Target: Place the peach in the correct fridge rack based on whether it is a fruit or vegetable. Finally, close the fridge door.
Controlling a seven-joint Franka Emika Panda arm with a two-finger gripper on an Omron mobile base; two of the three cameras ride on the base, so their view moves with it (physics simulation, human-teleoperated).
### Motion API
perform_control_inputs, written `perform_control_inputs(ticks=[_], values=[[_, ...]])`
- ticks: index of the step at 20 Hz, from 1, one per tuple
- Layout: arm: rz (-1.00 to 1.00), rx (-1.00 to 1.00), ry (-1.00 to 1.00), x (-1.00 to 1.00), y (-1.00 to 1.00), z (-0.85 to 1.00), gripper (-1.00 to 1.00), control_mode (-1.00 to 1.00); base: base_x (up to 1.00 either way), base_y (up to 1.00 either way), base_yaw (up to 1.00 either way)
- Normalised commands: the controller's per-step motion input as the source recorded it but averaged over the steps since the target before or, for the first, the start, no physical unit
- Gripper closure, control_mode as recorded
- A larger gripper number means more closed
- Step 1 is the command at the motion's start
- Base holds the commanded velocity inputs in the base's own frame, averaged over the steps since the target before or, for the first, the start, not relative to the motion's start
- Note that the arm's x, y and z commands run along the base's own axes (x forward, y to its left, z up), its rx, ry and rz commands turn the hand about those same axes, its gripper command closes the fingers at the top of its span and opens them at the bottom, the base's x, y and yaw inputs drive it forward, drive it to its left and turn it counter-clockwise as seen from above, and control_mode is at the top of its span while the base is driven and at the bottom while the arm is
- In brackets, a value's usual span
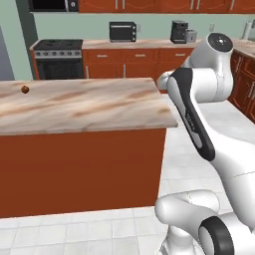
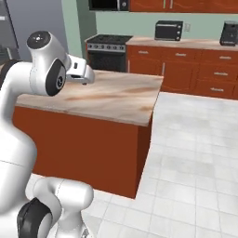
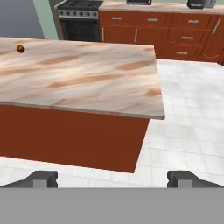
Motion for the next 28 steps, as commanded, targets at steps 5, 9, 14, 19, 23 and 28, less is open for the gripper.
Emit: perform_control_inputs(ticks=[5,9,14,19,23,28], values=[[0.00,0.00,0.00,0.00,0.00,0.00,-1.00,1.00,0.41,1.00,-0.27],[0.00,0.00,0.00,0.00,0.00,0.00,-1.00,1.00,0.09,1.00,-0.20],[0.00,0.00,0.00,0.00,0.00,0.00,-1.00,1.00,0.00,1.00,-0.16],[0.00,0.00,0.00,0.00,0.00,0.00,-1.00,1.00,0.00,1.00,-0.16],[0.00,0.00,0.00,0.00,0.00,0.00,-1.00,1.00,0.00,1.00,-0.16],[0.00,0.00,0.00,0.00,0.00,0.00,-1.00,1.00,0.00,1.00,-0.15]])
